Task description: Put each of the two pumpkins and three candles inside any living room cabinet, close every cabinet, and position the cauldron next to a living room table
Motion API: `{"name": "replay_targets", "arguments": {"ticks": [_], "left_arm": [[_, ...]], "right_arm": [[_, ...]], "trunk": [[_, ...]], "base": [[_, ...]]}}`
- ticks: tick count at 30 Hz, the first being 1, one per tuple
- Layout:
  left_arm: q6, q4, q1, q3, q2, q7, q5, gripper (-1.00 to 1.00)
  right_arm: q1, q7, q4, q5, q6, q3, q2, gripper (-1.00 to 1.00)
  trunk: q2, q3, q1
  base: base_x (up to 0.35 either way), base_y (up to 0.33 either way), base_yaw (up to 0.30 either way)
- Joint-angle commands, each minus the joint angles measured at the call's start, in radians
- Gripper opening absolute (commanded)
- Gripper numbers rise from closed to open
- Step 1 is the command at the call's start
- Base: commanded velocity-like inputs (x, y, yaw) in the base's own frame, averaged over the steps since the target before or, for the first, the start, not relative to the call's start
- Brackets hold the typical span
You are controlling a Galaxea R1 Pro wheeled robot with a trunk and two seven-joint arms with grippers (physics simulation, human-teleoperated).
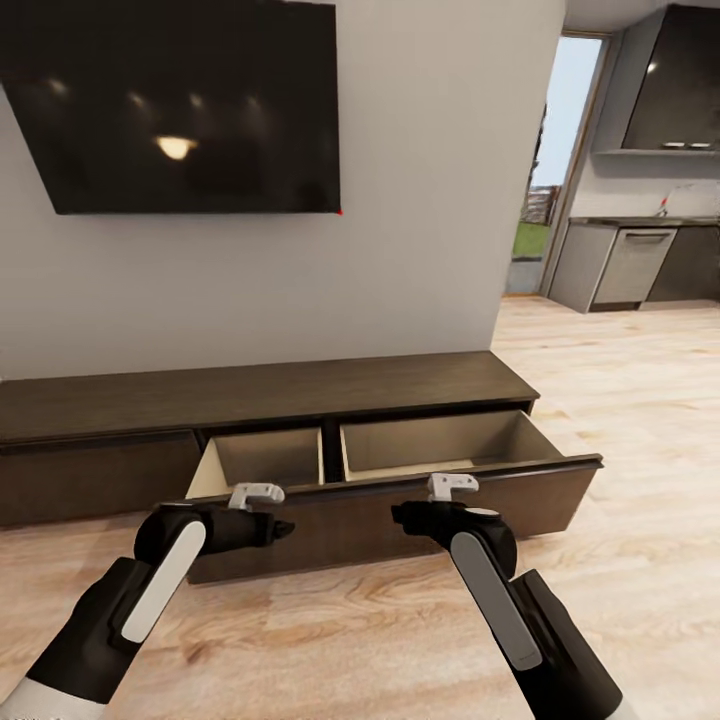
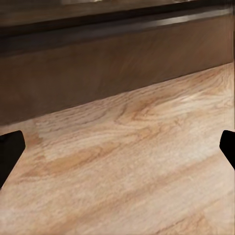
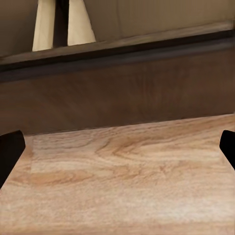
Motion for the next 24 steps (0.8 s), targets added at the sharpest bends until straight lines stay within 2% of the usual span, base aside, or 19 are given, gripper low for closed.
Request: {"name": "replay_targets", "arguments": {"ticks": [1, 5, 9, 16, 24], "left_arm": [[0.003, 0.0, -0.001, -0.002, 0.0, 0.009, 0.009, 1.0], [0.003, 0.0, -0.002, -0.003, -0.002, 0.009, 0.01, 1.0], [0.003, -0.003, -0.002, -0.003, -0.003, 0.009, 0.01, 1.0], [0.003, -0.007, -0.002, -0.003, -0.004, 0.009, 0.01, 1.0], [0.003, -0.015, -0.002, 0.001, -0.003, 0.009, 0.013, 1.0]], "right_arm": [[-0.001, -0.01, -0.001, -0.01, 0.002, 0.001, 0.0, 1.0], [-0.001, -0.01, -0.001, -0.01, 0.0, 0.001, 0.002, 1.0], [-0.001, -0.011, -0.001, -0.009, 0.0, 0.001, 0.017, 1.0], [-0.001, -0.011, -0.001, -0.009, -0.001, 0.001, 0.024, 1.0], [-0.001, -0.013, 0.001, 0.001, -0.001, 0.016, 0.041, 1.0]], "trunk": [[0.0, 0.003, -0.001], [0.001, 0.021, -0.002], [0.002, 0.04, -0.004], [0.05, 0.066, -0.03], [0.05, 0.067, -0.03]], "base": [[-0.059, 0.0, 0.0], [-0.226, 0.0, 0.068], [-0.288, 0.0, 0.188], [-0.077, 0.0, 0.264], [-0.007, 0.0, 0.285]]}}
